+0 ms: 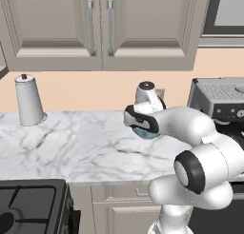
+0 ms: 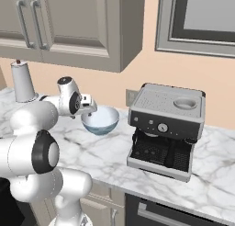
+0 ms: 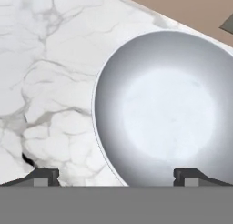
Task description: Pick the cup and bowl from the counter and place them on the counter next to the sink.
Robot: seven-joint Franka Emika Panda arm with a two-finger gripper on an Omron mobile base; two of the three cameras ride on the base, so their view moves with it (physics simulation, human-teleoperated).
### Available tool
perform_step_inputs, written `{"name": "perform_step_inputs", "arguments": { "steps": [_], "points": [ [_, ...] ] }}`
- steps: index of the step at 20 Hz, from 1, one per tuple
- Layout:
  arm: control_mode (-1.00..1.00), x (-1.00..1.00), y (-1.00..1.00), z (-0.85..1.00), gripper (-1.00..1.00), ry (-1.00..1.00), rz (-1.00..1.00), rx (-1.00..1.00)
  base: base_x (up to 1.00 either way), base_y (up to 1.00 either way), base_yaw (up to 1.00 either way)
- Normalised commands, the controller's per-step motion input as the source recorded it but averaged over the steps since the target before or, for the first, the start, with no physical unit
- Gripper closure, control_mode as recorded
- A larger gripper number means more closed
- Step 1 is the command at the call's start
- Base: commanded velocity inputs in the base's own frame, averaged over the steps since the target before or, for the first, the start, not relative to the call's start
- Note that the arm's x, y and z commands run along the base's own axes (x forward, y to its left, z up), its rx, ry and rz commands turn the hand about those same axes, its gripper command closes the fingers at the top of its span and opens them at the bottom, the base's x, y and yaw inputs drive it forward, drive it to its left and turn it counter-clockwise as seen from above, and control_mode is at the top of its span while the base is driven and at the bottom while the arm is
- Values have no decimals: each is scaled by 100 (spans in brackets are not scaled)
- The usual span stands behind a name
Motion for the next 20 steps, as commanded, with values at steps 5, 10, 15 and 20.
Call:
{"name": "perform_step_inputs", "arguments": {
  "steps": [5, 10, 15, 20],
  "points": [
    [-100, 10, 0, -10, -100, 1, 0, 0, 0, 0, 0],
    [-100, 0, 0, -11, -100, 0, 0, 1, 0, 0, 0],
    [-100, 1, 0, -22, -100, 0, 0, 0, 0, 0, 0],
    [-100, 8, 0, -26, -100, 0, 0, 0, 0, 0, 0]
  ]
}}
